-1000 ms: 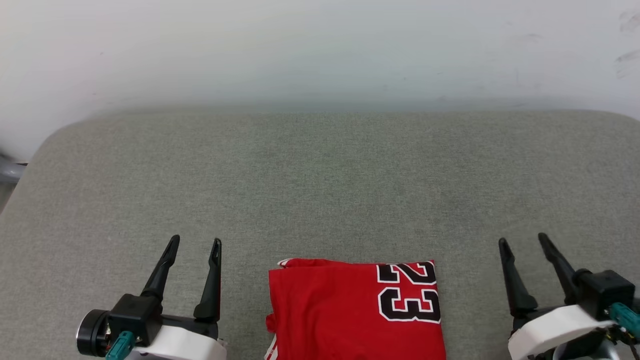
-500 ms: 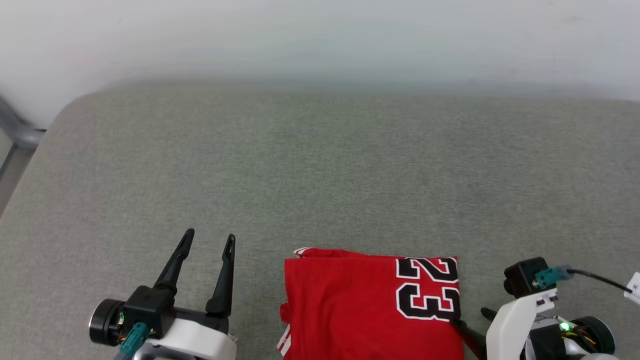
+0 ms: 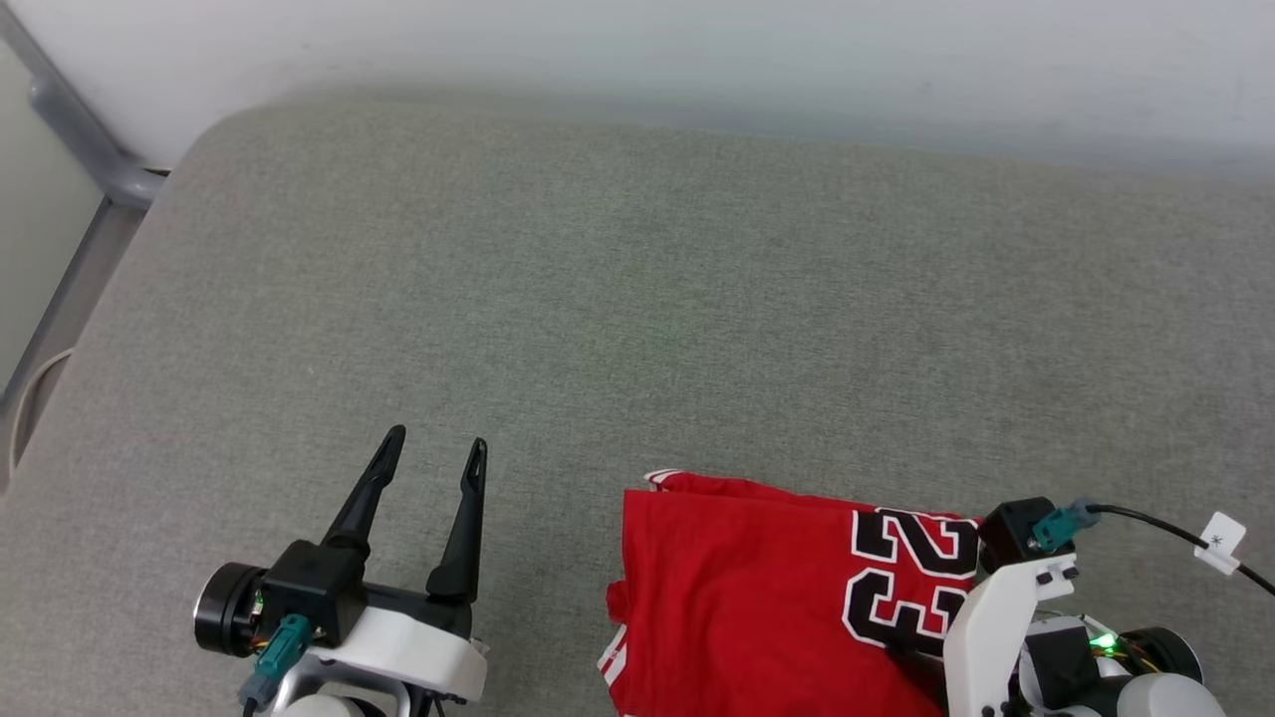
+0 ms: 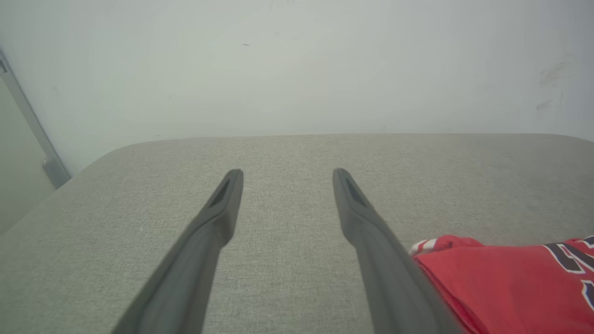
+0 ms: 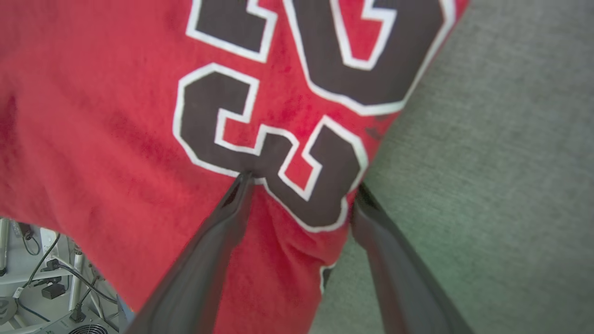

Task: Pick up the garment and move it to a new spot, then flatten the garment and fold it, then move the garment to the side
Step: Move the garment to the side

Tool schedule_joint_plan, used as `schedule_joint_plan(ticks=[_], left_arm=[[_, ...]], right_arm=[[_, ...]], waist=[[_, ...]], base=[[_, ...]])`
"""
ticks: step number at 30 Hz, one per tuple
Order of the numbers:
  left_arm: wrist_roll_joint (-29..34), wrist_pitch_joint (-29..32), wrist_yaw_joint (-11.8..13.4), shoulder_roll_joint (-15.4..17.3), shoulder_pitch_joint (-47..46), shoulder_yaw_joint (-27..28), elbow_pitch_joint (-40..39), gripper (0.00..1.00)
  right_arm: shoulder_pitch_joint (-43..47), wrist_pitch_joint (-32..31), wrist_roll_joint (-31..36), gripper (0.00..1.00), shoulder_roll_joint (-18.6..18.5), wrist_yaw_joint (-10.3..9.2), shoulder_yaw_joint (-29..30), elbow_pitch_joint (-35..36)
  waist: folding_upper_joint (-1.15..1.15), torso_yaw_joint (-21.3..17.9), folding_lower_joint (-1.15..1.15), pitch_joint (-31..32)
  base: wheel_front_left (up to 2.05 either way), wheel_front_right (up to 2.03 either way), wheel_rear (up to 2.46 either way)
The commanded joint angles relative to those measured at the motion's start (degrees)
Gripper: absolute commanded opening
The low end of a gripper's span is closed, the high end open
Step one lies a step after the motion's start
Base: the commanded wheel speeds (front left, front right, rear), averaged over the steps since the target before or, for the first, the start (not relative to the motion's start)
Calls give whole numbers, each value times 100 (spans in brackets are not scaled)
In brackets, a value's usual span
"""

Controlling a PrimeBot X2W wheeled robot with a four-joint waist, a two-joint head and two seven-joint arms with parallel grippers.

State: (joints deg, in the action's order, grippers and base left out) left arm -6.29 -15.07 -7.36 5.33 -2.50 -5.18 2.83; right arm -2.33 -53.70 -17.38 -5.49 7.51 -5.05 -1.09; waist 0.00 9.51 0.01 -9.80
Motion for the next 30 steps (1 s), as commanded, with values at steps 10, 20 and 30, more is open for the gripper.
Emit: schedule_joint_plan(ticks=[10, 20, 30], left_arm=[[57, -12, -13, 39, -43, -20, 78, 100], [17, -12, -14, 81, 104, -96, 24, 100], [19, -12, -15, 93, -146, -583, -145, 100]], right_arm=[[-121, 583, 328, 0, -133, -9, -394, -671], [-653, 1337, 782, 0, -1416, -8, -1250, -214], [-1358, 1466, 722, 0, -3535, -8, -2009, -14]], waist=[[0, 51, -1, 75], [0, -458, -1, 353], [0, -1269, -1, -41]], base=[[0, 0, 0], [0, 0, 0], [0, 0, 0]])
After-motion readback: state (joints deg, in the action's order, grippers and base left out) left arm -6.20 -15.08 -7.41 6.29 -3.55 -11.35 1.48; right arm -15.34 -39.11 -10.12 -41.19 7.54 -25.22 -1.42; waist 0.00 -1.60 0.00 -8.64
